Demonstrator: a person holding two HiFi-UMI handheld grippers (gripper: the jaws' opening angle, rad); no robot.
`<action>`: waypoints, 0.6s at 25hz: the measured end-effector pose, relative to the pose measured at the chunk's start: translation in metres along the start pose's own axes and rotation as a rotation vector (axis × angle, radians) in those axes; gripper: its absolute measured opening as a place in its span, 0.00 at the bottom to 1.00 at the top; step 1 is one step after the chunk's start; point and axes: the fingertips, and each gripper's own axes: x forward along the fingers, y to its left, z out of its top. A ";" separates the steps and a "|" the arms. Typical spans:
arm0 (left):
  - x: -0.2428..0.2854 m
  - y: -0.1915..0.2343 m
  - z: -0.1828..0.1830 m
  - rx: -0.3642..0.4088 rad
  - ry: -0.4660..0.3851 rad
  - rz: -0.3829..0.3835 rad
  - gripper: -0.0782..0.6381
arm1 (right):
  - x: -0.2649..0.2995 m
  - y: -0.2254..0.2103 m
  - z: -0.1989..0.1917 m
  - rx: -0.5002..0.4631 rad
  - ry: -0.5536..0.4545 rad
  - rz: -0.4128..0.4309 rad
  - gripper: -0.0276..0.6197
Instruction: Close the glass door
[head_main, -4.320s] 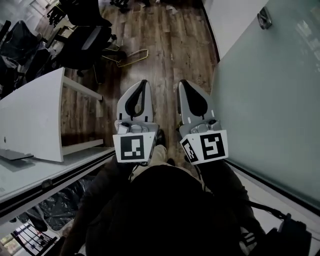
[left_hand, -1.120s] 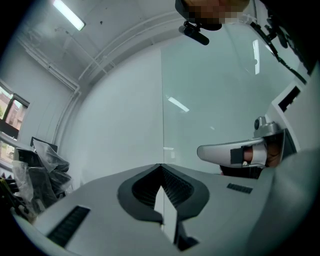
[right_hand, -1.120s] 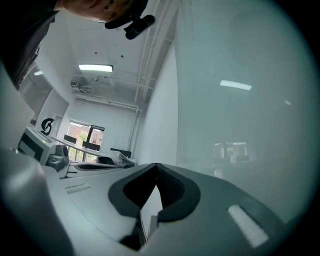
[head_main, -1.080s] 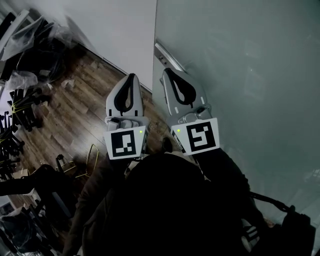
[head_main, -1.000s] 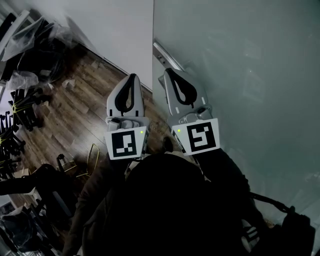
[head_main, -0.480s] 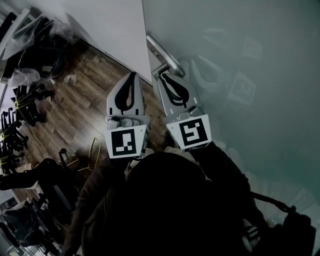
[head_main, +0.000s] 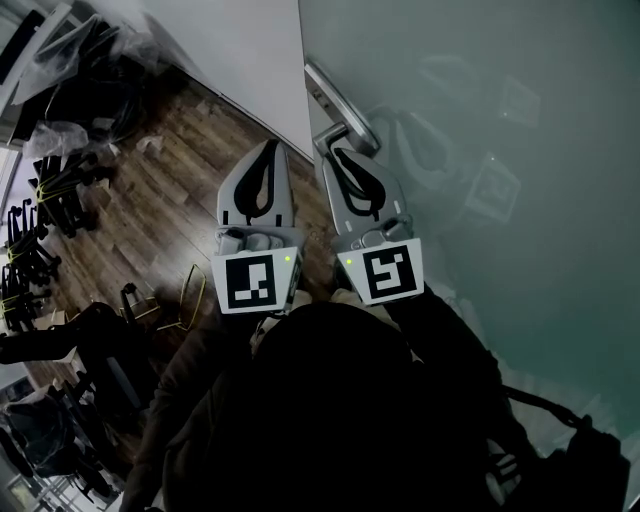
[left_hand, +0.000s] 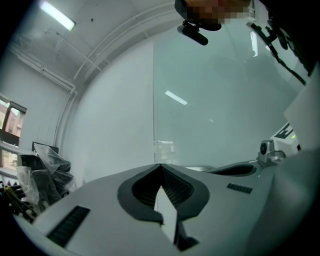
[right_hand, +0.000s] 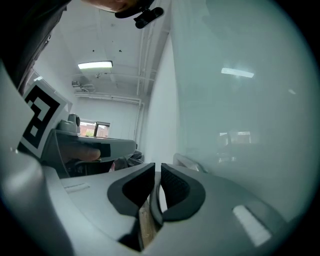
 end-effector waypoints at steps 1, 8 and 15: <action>-0.001 0.000 0.000 0.002 0.001 0.000 0.10 | -0.001 0.001 -0.001 0.005 0.003 0.005 0.07; 0.001 -0.004 -0.002 -0.002 0.005 -0.004 0.10 | -0.005 0.002 -0.003 0.004 0.012 0.038 0.09; -0.002 -0.009 -0.001 0.004 0.002 -0.013 0.10 | -0.004 0.000 -0.030 0.017 0.085 0.033 0.13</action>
